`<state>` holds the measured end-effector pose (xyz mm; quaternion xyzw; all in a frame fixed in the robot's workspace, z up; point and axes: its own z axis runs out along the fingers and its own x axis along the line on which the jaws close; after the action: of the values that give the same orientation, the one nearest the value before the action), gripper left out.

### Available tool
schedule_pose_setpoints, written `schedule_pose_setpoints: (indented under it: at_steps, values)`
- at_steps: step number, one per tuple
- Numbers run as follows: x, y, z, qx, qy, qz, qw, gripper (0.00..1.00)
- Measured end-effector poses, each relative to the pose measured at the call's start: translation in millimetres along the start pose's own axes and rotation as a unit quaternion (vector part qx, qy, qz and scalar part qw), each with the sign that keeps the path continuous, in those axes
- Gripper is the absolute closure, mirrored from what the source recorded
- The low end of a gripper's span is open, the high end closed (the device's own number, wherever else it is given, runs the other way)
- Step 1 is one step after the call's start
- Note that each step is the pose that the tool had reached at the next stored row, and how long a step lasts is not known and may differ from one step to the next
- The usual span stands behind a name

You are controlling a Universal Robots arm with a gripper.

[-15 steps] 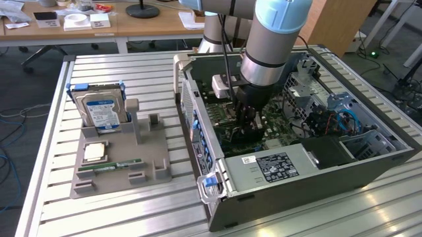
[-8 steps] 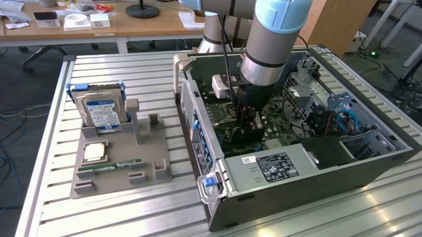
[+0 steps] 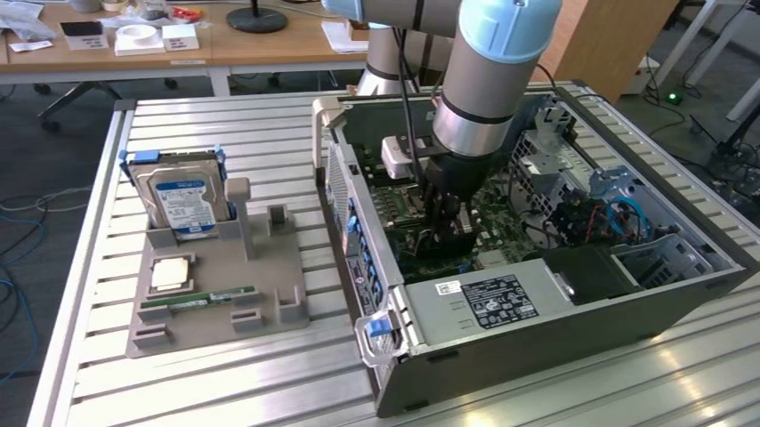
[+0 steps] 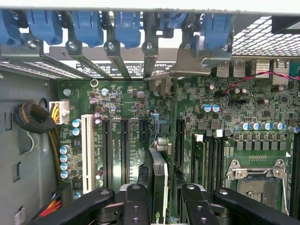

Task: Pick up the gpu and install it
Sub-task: 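Insert the gpu into the slot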

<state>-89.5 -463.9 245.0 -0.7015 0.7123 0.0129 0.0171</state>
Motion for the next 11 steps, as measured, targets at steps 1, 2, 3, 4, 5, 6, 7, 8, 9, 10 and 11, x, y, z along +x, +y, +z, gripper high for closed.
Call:
schedule_pose_setpoints:
  at_steps: [1,2,3,4,5,6,7,8,9,10,11]
  values:
    - [0.0,0.0,0.0,0.0,0.0,0.0,1.0,0.67]
    - [0.0,0.0,0.0,0.0,0.0,0.0,1.0,0.67]
    - [0.0,0.0,0.0,0.0,0.0,0.0,1.0,0.67]
    - [0.0,0.0,0.0,0.0,0.0,0.0,1.0,0.67]
    - [0.0,0.0,0.0,0.0,0.0,0.0,1.0,0.67]
    - [0.0,0.0,0.0,0.0,0.0,0.0,1.0,0.68]
    - [0.1,0.0,-0.2,-0.0001,0.0005,0.0,1.0,0.68]
    - [0.1,0.0,-0.1,0.0,0.0003,0.0,1.0,0.68]
    - [0.0,0.0,-0.1,-0.0001,0.0001,0.0,1.0,0.73]
    - [0.0,0.0,-0.1,-0.0001,0.0001,0.0,1.0,0.73]
    - [0.0,0.0,-0.1,-0.0001,0.0001,0.0,1.0,0.73]
